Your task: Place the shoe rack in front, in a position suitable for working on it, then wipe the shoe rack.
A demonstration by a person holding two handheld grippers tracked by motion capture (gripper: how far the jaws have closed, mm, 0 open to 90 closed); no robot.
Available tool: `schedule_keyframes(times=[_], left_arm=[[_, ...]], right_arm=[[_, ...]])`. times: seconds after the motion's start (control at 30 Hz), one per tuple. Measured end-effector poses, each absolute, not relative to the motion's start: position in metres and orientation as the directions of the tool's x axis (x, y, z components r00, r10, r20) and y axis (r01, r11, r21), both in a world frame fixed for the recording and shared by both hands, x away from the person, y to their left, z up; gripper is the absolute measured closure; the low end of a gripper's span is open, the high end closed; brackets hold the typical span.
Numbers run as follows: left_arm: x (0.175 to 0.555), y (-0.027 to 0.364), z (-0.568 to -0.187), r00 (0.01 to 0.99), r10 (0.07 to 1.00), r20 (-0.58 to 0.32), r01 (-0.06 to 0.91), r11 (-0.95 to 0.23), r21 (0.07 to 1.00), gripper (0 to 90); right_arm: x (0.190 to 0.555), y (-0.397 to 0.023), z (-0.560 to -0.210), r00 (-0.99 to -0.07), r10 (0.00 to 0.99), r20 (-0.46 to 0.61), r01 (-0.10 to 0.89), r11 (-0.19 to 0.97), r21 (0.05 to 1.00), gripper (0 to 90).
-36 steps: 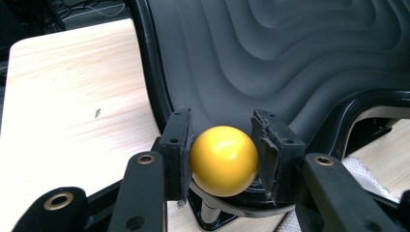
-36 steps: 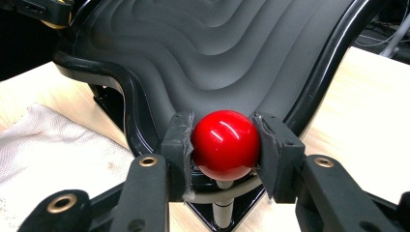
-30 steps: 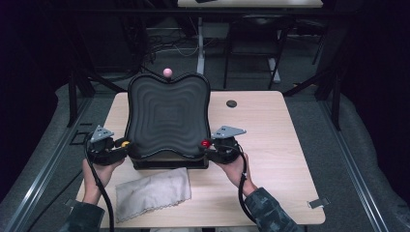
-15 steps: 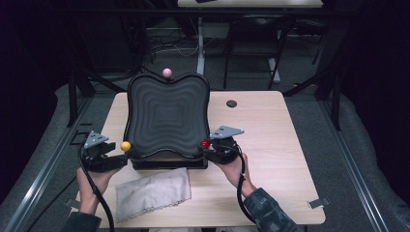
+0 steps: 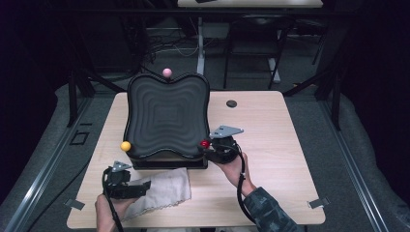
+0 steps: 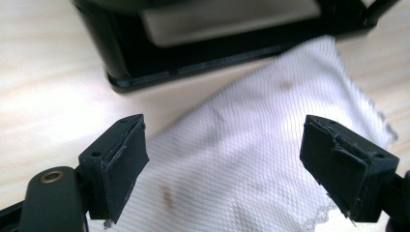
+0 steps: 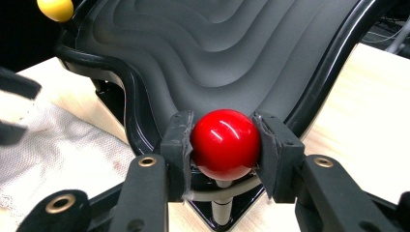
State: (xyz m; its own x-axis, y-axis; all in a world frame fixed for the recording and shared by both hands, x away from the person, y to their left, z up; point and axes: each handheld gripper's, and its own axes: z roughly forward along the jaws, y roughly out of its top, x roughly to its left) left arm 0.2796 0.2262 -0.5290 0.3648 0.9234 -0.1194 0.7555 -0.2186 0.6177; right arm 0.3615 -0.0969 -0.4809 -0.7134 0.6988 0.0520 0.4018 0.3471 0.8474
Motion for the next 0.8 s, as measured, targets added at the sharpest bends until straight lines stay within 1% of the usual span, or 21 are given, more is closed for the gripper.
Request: schedule_keyframes(times=[0.27, 0.6, 0.73, 0.8], left_arm=[[0.285, 0.209, -0.548, 0.393, 0.917, -0.068, 0.777, -0.292, 0.558, 15.8], [0.285, 0.19, -0.559, 0.433, 0.901, -0.03, 0.766, -0.35, 0.54, 15.3], [0.286, 0.185, -0.566, 0.452, 0.892, -0.005, 0.769, -0.386, 0.51, 16.4], [0.286, 0.184, -0.567, 0.455, 0.891, 0.002, 0.766, -0.392, 0.509, 16.9]], right_arm=[[0.361, -0.097, -0.481, -0.71, 0.702, 0.053, 0.405, 0.346, 0.846, 59.8], [0.361, -0.096, -0.481, -0.711, 0.701, 0.054, 0.407, 0.347, 0.845, 59.9], [0.362, -0.096, -0.481, -0.711, 0.701, 0.056, 0.408, 0.348, 0.844, 59.8], [0.362, -0.097, -0.481, -0.711, 0.701, 0.054, 0.408, 0.349, 0.843, 59.9]])
